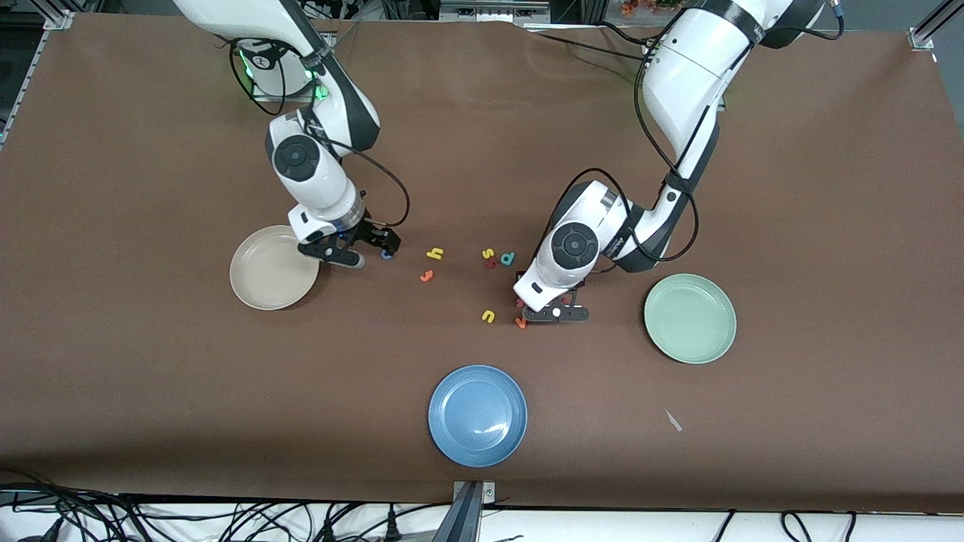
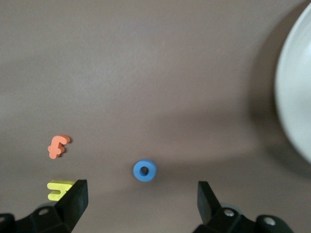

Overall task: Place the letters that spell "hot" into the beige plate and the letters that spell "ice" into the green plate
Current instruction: 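Grasp the orange e and blue ring with the left and right grippers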

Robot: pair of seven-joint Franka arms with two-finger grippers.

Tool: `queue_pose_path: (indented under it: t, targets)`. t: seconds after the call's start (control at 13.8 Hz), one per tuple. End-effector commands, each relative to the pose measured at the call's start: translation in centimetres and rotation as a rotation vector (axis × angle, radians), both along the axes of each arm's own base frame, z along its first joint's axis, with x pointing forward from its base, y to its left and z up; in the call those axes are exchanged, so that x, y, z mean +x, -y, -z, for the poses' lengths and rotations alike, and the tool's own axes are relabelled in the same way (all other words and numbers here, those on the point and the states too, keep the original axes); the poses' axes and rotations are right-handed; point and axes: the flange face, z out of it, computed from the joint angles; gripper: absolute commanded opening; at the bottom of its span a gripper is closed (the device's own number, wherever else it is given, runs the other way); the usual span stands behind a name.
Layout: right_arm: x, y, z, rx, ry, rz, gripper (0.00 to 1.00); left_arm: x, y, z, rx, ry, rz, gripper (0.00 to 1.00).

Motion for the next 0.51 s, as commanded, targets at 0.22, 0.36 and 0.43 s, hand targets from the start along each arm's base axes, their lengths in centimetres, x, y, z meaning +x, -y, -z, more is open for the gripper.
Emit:
queue_pose_path:
  t: [0.22, 0.36, 0.43]
  targets:
    - [-1.9, -2.2, 4.5, 0.008, -0.020, 0.000, 1.00, -0.8, 0.4, 0.3, 0.021, -0.004, -0.013, 0.45]
    - [-1.8, -2.1, 4.6, 0.005, -0.021, -0.011, 1.00, -0.7, 0.4, 0.4, 0.021, -0.002, -0.012, 0.31]
    - [-1.8, -2.1, 4.9, 0.003, -0.024, -0.026, 0.99, -0.7, 0.4, 0.5, 0.024, 0.000, -0.009, 0.28]
